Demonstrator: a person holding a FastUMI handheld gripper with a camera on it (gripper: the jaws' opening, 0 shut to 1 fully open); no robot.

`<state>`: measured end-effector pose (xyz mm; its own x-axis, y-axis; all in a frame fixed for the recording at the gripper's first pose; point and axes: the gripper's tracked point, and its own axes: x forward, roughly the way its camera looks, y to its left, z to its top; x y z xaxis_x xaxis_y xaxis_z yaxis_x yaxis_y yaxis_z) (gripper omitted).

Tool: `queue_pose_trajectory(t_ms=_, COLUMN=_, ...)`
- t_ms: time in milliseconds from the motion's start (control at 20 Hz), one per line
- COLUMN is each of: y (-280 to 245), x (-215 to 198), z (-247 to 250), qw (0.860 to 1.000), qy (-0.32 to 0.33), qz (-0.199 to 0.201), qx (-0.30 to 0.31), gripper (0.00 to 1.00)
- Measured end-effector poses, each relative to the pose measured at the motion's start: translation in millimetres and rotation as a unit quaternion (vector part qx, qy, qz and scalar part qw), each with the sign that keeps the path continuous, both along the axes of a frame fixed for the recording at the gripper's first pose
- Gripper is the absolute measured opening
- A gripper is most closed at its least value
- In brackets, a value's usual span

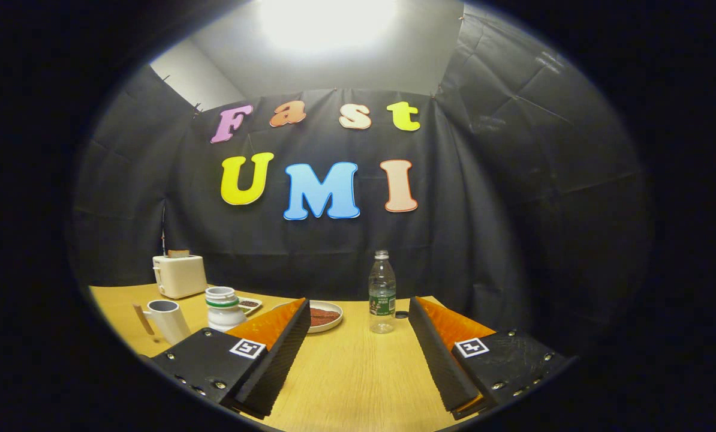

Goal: Take the bottle from table, then pour the juice into the cup, finally place the bottle on the coaster

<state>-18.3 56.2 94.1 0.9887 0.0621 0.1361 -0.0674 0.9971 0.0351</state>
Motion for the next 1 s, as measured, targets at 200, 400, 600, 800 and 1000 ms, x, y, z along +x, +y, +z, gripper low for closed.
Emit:
queue_pose_trajectory(t_ms=200, y=22, x=-23, z=23, qw=1.0, qy=-0.013, qz=0.016, qx=-0.008, gripper=0.99)
queue_pose_trajectory(t_ms=400, y=45, x=-42, z=37, qw=0.999, qy=-0.024, qz=0.034, qx=-0.013, gripper=0.99)
queue_pose_trajectory(t_ms=600, y=72, x=-51, z=31, qw=0.998, qy=-0.023, qz=0.055, qx=-0.026, gripper=0.99)
queue_pose_trajectory(t_ms=800, y=104, x=-50, z=9, qw=0.996, qy=-0.009, qz=0.082, qx=-0.02, gripper=0.99)
queue_pose_trajectory(t_ms=1000, y=130, x=-35, z=-25, qw=0.994, qy=0.024, qz=0.104, qx=-0.009, gripper=0.99)
